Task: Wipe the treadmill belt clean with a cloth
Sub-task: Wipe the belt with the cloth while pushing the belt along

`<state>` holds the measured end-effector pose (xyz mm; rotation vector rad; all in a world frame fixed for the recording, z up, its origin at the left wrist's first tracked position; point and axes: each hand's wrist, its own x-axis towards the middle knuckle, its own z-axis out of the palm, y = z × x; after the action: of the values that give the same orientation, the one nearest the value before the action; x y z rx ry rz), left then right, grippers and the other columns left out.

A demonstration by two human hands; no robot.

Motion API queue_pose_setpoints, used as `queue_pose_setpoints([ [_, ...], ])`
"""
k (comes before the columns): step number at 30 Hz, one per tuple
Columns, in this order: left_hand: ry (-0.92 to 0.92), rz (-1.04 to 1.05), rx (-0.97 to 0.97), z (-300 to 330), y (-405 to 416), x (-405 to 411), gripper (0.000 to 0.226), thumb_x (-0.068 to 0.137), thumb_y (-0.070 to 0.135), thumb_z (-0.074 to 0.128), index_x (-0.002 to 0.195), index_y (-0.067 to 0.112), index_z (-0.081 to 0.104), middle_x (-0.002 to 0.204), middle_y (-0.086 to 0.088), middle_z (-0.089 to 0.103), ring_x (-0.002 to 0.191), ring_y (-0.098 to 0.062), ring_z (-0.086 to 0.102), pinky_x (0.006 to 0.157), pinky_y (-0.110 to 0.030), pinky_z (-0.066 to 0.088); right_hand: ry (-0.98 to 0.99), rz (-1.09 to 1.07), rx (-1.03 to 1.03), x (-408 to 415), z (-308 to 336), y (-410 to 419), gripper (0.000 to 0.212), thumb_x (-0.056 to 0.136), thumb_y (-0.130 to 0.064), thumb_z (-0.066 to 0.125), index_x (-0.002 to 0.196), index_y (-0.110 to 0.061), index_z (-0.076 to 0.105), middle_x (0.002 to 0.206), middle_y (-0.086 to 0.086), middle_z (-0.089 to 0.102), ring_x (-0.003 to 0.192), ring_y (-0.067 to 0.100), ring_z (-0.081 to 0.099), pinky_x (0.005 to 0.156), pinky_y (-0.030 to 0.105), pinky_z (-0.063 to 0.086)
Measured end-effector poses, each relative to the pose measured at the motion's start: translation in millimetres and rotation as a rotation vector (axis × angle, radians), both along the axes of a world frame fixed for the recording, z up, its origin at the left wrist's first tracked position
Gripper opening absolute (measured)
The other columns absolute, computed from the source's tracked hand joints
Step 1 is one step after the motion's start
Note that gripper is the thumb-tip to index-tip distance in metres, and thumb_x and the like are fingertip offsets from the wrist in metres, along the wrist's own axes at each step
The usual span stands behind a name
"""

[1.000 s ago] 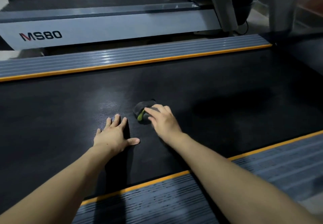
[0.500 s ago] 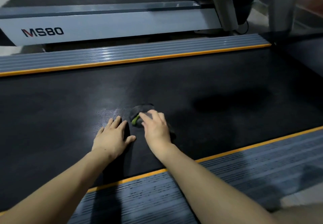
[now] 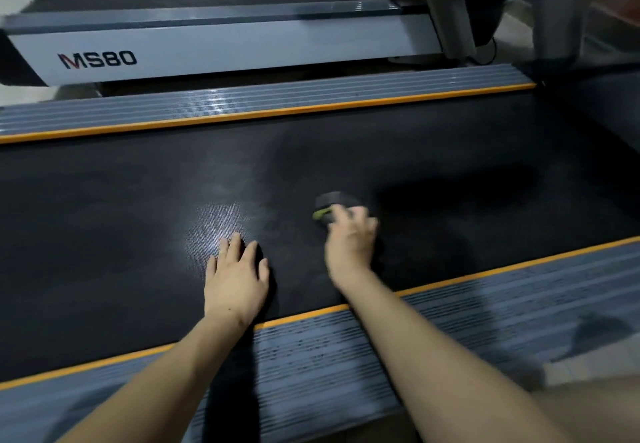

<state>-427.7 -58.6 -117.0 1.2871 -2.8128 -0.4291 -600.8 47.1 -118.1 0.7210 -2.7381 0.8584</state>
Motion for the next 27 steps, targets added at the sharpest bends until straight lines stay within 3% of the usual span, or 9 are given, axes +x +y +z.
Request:
queue_pose_setpoints([
  [3,0.011,0.009,-0.003,2.9,10.8,-0.5,0.049,0.102,0.043,0.033,0.148,0.027,0.043,0.167,-0.005,0.022,0.156,-0.026,0.011,0.124,-0.045,0.016,-0.07,0.361,0.008,49.0,-2.5,-18.4,0.031,0.09,-0.016,0.066,0.117,-0.03,0.069,0.119,0.001,0.056,0.102,0.028,0.047,0.087,0.036,0.045],
  [5,0.002,-0.009,-0.009,4.8,17.6,1.6,0.05,0.103,0.042,0.033,0.15,0.027,0.041,0.168,-0.004,0.02,0.156,-0.026,0.01,0.124,-0.044,0.016,-0.034,0.453,0.005,32.8,1.7,-4.2,0.034,0.09,-0.019,0.066,0.122,-0.031,0.068,0.12,-0.001,0.058,0.104,0.028,0.049,0.091,0.037,0.048],
  [7,-0.016,-0.031,-0.026,6.2,21.2,5.2,0.05,0.103,0.043,0.032,0.15,0.028,0.04,0.168,-0.004,0.016,0.156,-0.026,0.008,0.125,-0.044,0.015,0.067,0.43,0.052,-1.5,1.0,20.2,0.036,0.085,-0.022,0.071,0.119,-0.031,0.069,0.114,-0.001,0.064,0.099,0.03,0.054,0.085,0.041,0.052],
  [10,-0.024,-0.035,-0.022,8.7,27.2,9.5,0.05,0.104,0.044,0.029,0.151,0.03,0.038,0.17,-0.004,0.011,0.157,-0.024,0.004,0.125,-0.043,0.012,0.127,0.213,0.146,-68.7,2.1,70.4,0.034,0.085,-0.026,0.072,0.119,-0.03,0.069,0.112,-0.001,0.067,0.1,0.033,0.056,0.082,0.041,0.052],
  [16,0.047,-0.012,-0.021,2.8,32.1,11.4,0.048,0.1,0.041,0.026,0.137,0.025,0.049,0.162,-0.006,0.029,0.154,-0.025,0.016,0.123,-0.046,0.024,-0.046,-0.05,0.1,-73.6,4.9,88.0,0.032,0.091,-0.016,0.067,0.123,-0.018,0.069,0.118,0.009,0.065,0.105,0.035,0.053,0.095,0.035,0.037],
  [19,0.035,-0.014,0.004,4.7,30.9,7.6,0.05,0.097,0.042,0.026,0.136,0.023,0.052,0.155,-0.007,0.039,0.151,-0.026,0.024,0.121,-0.046,0.027,-0.118,0.098,0.031,-12.1,3.0,42.6,0.032,0.084,-0.016,0.072,0.116,-0.022,0.072,0.112,0.005,0.068,0.102,0.032,0.058,0.089,0.032,0.035],
  [22,0.063,0.006,-0.016,7.0,31.5,12.4,0.057,0.09,0.043,0.021,0.127,0.02,0.058,0.143,-0.01,0.05,0.145,-0.029,0.034,0.114,-0.048,0.036,-0.122,0.397,0.029,49.7,3.7,20.1,0.033,0.086,-0.012,0.07,0.117,-0.024,0.073,0.114,0.003,0.065,0.1,0.03,0.053,0.089,0.034,0.045],
  [24,0.08,0.005,-0.003,9.1,32.2,13.4,0.054,0.092,0.039,0.028,0.129,0.017,0.059,0.146,-0.01,0.05,0.146,-0.029,0.034,0.115,-0.046,0.036,-0.082,0.503,0.004,40.0,4.8,29.2,0.034,0.087,-0.01,0.068,0.119,-0.022,0.071,0.113,0.003,0.063,0.101,0.031,0.05,0.089,0.035,0.048],
  [27,0.111,-0.017,0.014,10.4,32.6,11.9,0.051,0.093,0.036,0.032,0.131,0.016,0.058,0.147,-0.009,0.05,0.139,-0.029,0.042,0.114,-0.046,0.037,0.043,0.42,0.088,-25.6,5.6,64.4,0.033,0.081,-0.01,0.073,0.111,-0.022,0.072,0.105,0.006,0.065,0.092,0.034,0.054,0.083,0.037,0.049],
])
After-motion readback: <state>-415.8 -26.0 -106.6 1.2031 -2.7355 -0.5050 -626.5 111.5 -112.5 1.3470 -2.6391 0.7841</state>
